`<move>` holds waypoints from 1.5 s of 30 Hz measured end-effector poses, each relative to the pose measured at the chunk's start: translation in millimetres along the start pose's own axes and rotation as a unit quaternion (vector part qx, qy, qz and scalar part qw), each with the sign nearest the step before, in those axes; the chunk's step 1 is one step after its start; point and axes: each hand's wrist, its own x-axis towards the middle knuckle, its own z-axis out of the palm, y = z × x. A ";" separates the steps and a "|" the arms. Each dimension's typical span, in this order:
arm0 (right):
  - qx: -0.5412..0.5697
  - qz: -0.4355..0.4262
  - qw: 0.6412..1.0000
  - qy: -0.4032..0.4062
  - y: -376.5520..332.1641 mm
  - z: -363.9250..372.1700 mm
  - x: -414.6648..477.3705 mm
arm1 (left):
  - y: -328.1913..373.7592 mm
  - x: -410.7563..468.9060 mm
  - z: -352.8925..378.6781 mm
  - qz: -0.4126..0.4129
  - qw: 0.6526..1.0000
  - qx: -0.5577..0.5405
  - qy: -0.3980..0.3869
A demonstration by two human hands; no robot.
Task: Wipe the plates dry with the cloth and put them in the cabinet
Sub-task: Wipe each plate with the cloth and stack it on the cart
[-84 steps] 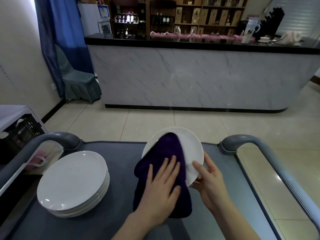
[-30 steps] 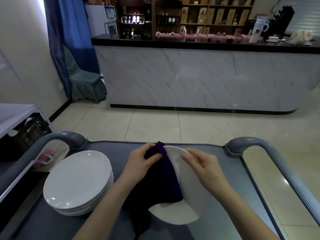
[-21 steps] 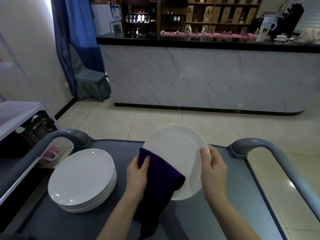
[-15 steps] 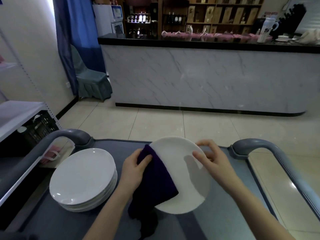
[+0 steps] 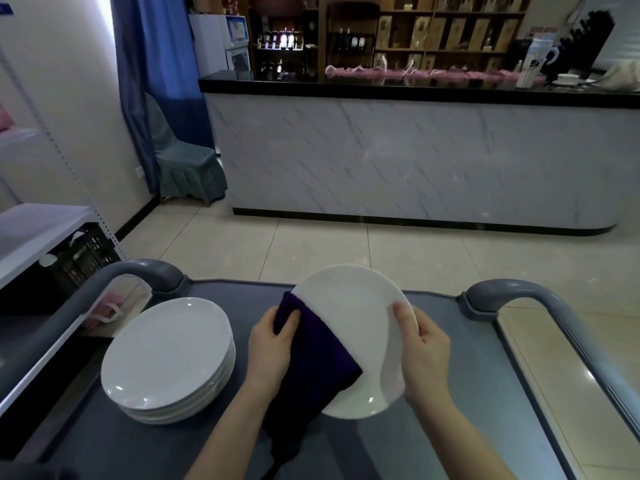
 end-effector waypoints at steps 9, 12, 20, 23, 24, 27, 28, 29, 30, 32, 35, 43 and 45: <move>-0.116 -0.063 0.981 -0.144 -13.0 -19.5 18.3 | 29.1 18.8 -4.3 0.118 0.982 0.087 -0.123; -0.196 -0.111 0.945 -0.238 -27.0 -13.9 23.1 | 40.2 24.4 3.7 0.143 0.952 0.148 -0.229; -0.049 -0.047 0.997 -0.026 -12.9 -7.2 8.3 | 12.3 17.4 3.5 0.073 0.995 0.054 -0.036; 0.026 0.014 0.998 0.050 -1.8 3.2 -2.5 | -7.4 3.3 10.2 -0.015 1.000 -0.014 0.024; 0.015 0.016 0.999 0.035 0.7 2.4 -2.9 | -10.5 0.7 10.0 -0.027 0.999 -0.024 0.028; -0.061 -0.005 0.994 -0.088 -1.2 -13.5 7.2 | -7.7 2.5 1.4 -0.012 0.999 -0.029 0.009; -0.080 -0.014 0.987 -0.136 -4.1 -20.2 13.6 | -3.7 5.2 -2.0 0.010 1.000 -0.018 0.000; -0.094 -0.023 0.979 -0.179 -9.1 -25.5 20.6 | 2.0 8.0 -4.7 0.039 0.999 -0.001 -0.012; -0.114 -0.031 0.970 -0.212 -13.3 -28.4 28.5 | 9.1 10.7 -6.3 0.070 0.997 0.021 -0.033; -0.172 -0.054 0.947 -0.266 -25.1 -27.0 39.0 | 23.6 16.6 -7.0 0.124 0.985 0.072 -0.097; -0.223 -0.096 0.919 -0.311 -30.5 -17.7 39.6 | 33.5 22.0 -5.4 0.152 0.963 0.128 -0.182; -0.046 -0.032 0.991 -0.121 -16.0 -6.5 21.1 | 11.6 8.0 -2.0 0.067 0.997 0.036 -0.030; 0.047 0.023 0.998 -0.028 -12.1 0.7 14.0 | 1.3 -3.5 3.3 -0.003 0.999 -0.031 0.010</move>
